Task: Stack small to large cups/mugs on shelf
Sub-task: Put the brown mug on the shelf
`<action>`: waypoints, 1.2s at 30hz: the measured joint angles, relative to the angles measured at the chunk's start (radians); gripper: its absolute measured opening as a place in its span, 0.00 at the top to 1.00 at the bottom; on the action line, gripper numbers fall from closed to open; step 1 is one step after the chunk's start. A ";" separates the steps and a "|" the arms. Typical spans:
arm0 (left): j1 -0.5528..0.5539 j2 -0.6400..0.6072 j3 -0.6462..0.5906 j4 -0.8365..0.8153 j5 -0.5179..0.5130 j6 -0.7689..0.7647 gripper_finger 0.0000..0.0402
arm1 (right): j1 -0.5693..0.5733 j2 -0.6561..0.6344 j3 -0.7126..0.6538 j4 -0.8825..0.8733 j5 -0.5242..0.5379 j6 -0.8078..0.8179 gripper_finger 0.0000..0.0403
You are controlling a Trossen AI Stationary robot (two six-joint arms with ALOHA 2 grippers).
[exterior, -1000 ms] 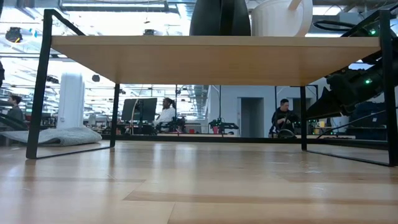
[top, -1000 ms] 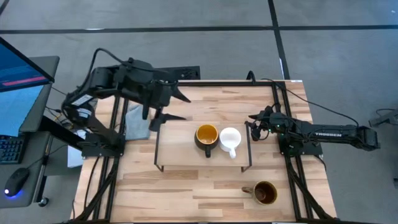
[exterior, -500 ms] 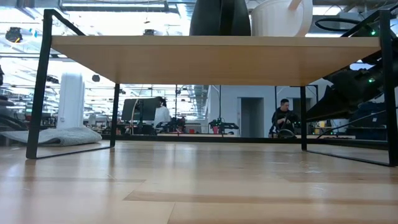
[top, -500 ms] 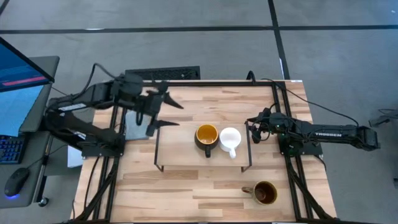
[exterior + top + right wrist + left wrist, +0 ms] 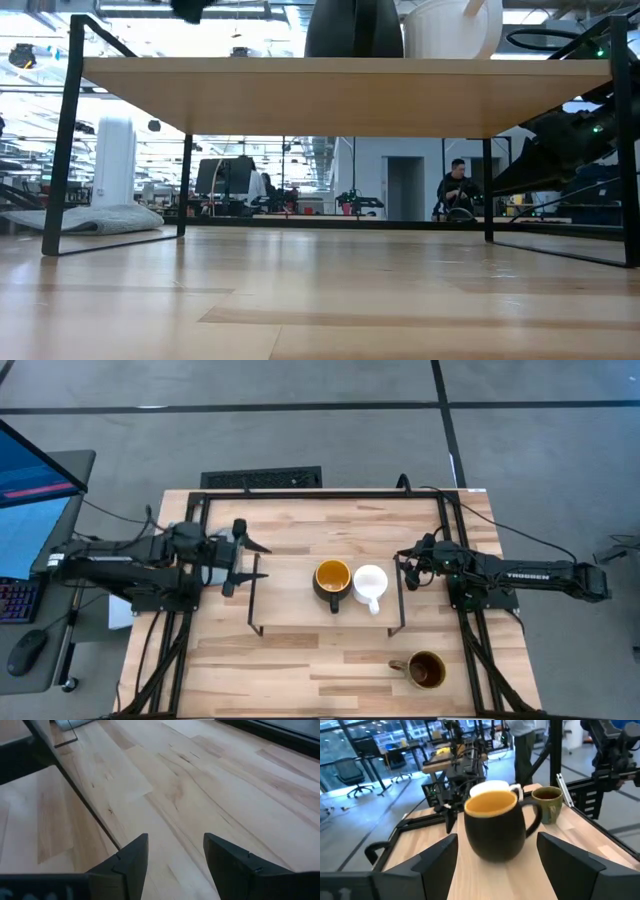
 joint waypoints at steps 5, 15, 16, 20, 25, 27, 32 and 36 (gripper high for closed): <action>0.000 -0.126 -0.214 0.171 0.001 -0.032 0.35 | 0.000 0.000 0.021 -0.007 -0.094 0.000 0.47; 0.000 -0.331 -0.454 0.286 -0.050 -0.079 0.35 | 0.000 -0.001 0.173 -0.209 -0.157 0.031 0.47; -0.001 -0.345 -0.458 0.285 -0.050 -0.082 0.35 | 0.000 -0.004 0.201 -0.294 -0.154 0.034 0.47; -0.001 -0.387 -0.465 0.282 -0.047 -0.086 0.35 | 0.010 -0.029 0.237 -0.399 -0.119 0.103 0.47; 0.000 -0.409 -0.465 0.256 -0.049 -0.088 0.35 | 0.040 -0.077 0.271 -0.509 -0.122 0.261 0.47; 0.000 -0.409 -0.465 0.244 -0.050 -0.088 0.35 | 0.063 -0.093 0.288 -0.560 -0.129 0.342 0.47; 0.000 -0.409 -0.465 0.225 -0.051 -0.087 0.35 | 0.116 -0.106 0.351 -0.663 -0.160 0.603 0.47; 0.000 -0.409 -0.465 0.226 -0.056 -0.068 0.35 | 0.176 -0.106 0.399 -0.634 -0.252 0.773 0.47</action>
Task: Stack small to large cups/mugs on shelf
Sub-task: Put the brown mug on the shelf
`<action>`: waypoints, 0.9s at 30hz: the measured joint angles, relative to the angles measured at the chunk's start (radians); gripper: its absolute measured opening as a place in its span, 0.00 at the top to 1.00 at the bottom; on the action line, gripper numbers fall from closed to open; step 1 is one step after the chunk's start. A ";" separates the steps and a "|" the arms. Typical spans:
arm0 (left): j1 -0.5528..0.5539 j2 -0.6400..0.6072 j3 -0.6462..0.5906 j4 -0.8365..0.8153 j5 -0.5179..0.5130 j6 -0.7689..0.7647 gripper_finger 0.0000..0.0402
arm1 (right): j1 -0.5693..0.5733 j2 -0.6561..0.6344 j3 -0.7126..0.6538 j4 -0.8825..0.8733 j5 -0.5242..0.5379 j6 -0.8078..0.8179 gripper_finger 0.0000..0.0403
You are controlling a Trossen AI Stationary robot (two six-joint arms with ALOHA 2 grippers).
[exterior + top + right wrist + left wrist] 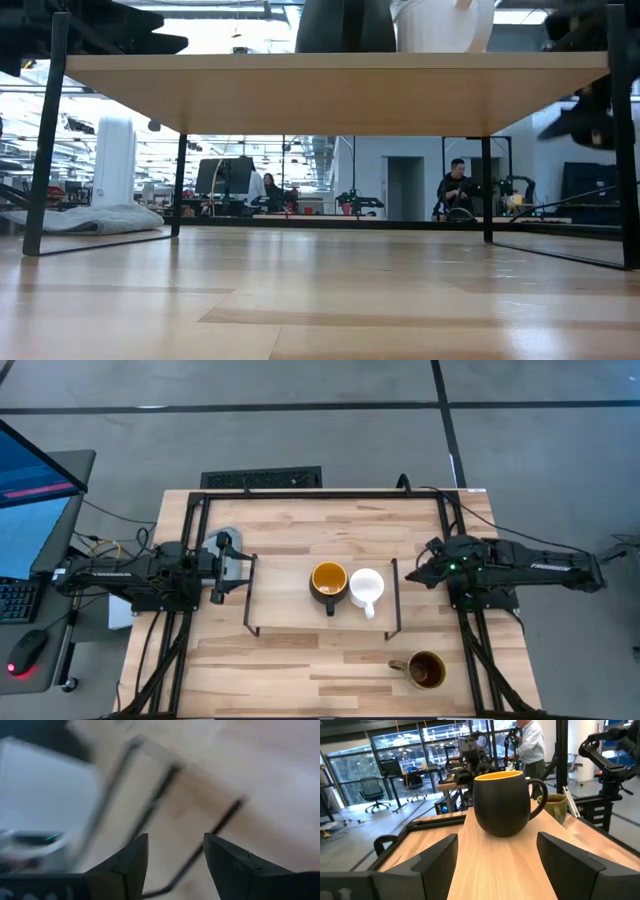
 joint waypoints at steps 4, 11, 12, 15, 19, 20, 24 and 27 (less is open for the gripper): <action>-0.001 0.000 0.000 0.000 -0.019 0.002 0.35 | 0.105 0.001 0.060 0.012 -0.067 0.121 0.47; 0.000 0.000 0.000 -0.009 -0.056 -0.004 0.35 | 0.328 0.001 0.131 0.013 0.036 0.149 0.47; 0.000 0.000 0.000 -0.020 -0.056 -0.004 0.35 | 0.350 0.001 0.134 0.014 0.057 0.150 0.47; 0.000 0.001 0.000 -0.052 -0.056 -0.005 0.35 | 0.401 0.002 0.135 0.011 0.095 0.176 0.47; 0.000 0.000 0.000 -0.078 -0.059 -0.058 0.35 | 0.476 0.029 0.127 -0.001 0.104 0.224 0.47; -0.001 0.000 0.000 -0.079 -0.066 -0.078 0.35 | 0.502 0.041 0.126 -0.010 0.104 0.234 0.47; 0.000 0.000 0.000 -0.095 -0.063 -0.075 0.35 | 0.613 0.107 0.126 -0.003 0.101 0.210 0.47; 0.007 0.000 0.000 -0.095 -0.026 -0.043 0.35 | 0.698 0.157 0.126 0.002 0.101 0.176 0.47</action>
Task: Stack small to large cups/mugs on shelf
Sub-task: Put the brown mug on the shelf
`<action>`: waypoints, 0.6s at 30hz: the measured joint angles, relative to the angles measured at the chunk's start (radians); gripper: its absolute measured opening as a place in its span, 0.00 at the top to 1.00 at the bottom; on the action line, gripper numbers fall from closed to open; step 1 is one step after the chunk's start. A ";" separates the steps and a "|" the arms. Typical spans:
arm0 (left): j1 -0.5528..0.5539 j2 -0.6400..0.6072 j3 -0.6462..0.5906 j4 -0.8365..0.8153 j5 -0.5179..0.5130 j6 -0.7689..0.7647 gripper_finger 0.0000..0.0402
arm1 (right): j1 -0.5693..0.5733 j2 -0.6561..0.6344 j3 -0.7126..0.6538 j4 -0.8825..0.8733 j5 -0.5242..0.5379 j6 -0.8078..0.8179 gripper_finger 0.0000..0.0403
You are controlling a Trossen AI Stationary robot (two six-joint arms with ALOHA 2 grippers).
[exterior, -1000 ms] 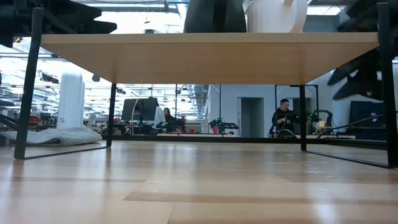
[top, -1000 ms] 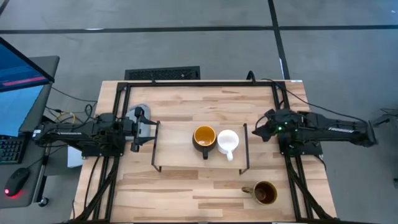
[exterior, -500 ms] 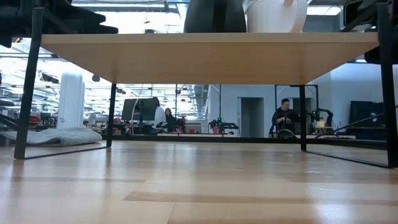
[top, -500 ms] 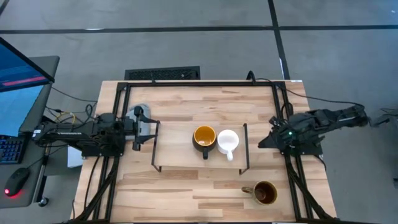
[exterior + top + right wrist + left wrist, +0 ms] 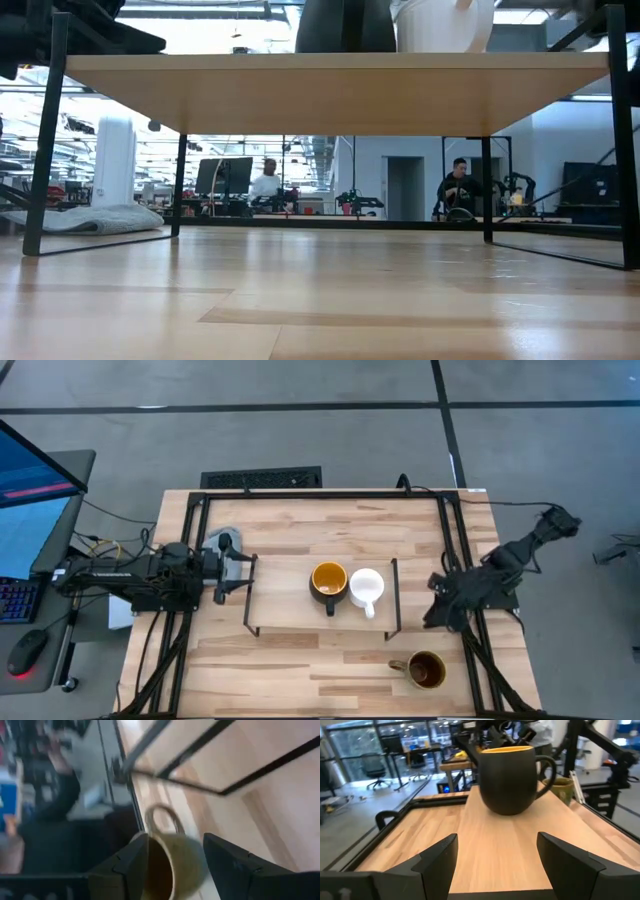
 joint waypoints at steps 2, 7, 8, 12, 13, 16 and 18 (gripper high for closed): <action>0.012 0.000 0.000 0.000 0.025 0.019 0.35 | 0.055 0.039 0.005 0.002 0.000 -0.007 0.47; 0.035 0.000 0.000 -0.009 0.033 0.029 0.35 | 0.160 0.170 0.043 0.003 0.020 0.008 0.47; 0.037 0.000 0.000 -0.015 0.033 0.029 0.35 | 0.174 0.200 0.051 0.003 0.026 0.009 0.47; 0.041 0.000 0.000 -0.036 0.033 0.025 0.35 | 0.216 0.312 0.090 0.003 0.027 0.031 0.47; 0.041 0.000 0.000 -0.044 0.034 0.024 0.35 | 0.223 0.339 0.102 0.003 0.027 0.039 0.47; 0.041 0.000 0.000 -0.052 0.034 0.022 0.35 | 0.240 0.406 0.130 0.003 0.027 0.055 0.47; 0.041 0.000 0.000 -0.062 0.034 0.027 0.35 | 0.246 0.442 0.143 0.003 0.027 0.068 0.47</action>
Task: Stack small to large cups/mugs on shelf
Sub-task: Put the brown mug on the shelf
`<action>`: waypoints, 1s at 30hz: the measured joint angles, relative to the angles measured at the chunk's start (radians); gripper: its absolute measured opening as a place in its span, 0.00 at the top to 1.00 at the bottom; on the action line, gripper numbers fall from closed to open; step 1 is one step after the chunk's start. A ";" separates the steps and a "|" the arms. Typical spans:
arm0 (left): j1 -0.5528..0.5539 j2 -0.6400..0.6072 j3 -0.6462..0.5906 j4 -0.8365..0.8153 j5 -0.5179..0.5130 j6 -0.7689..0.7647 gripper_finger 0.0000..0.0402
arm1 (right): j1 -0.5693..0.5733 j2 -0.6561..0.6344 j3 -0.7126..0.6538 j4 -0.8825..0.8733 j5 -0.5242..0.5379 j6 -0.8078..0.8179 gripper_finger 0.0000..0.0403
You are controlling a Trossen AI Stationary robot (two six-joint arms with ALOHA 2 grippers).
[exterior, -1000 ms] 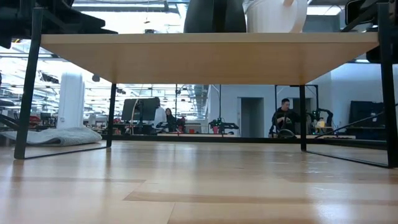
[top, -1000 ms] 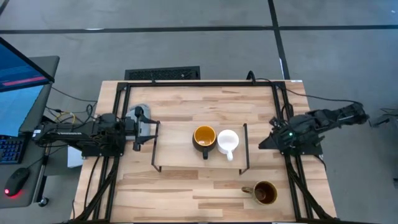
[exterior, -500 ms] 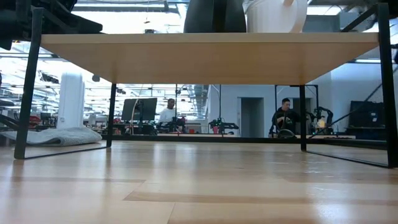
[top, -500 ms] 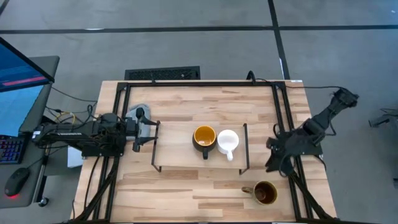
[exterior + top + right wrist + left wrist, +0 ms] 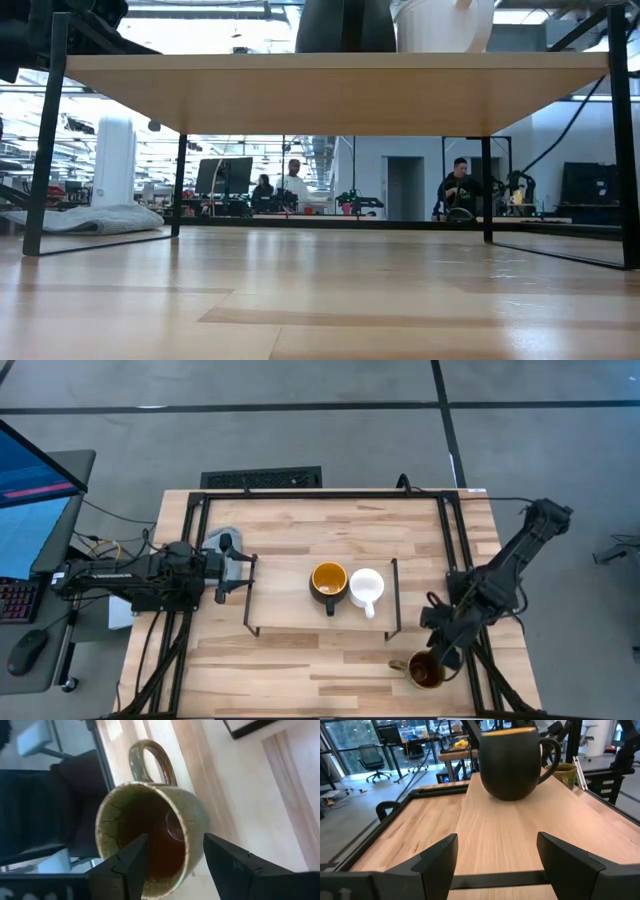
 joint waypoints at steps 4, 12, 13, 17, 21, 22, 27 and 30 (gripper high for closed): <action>0.000 0.000 0.000 -0.004 0.000 0.004 0.35 | 0.000 0.063 0.007 0.000 -0.006 0.007 0.47; 0.000 0.000 0.000 -0.003 -0.001 0.006 0.35 | -0.002 0.121 0.007 0.000 -0.027 0.061 0.47; 0.000 0.000 0.000 -0.003 -0.001 0.006 0.35 | -0.002 0.123 0.007 0.000 -0.027 0.061 0.47; 0.000 0.000 0.000 -0.003 -0.001 0.006 0.35 | -0.001 0.125 0.007 0.011 -0.027 0.060 0.47; 0.000 0.000 0.000 -0.003 -0.002 0.006 0.35 | -0.001 0.126 0.007 0.051 -0.027 0.002 0.47; 0.000 0.000 0.000 -0.003 -0.002 0.006 0.35 | -0.001 0.126 0.007 0.062 -0.025 -0.003 0.47; 0.000 0.000 0.000 -0.014 -0.002 0.007 0.35 | -0.001 0.126 0.007 0.110 -0.024 -0.007 0.47; 0.000 0.000 0.000 -0.038 -0.003 0.006 0.35 | -0.001 0.126 0.007 0.123 -0.023 -0.002 0.47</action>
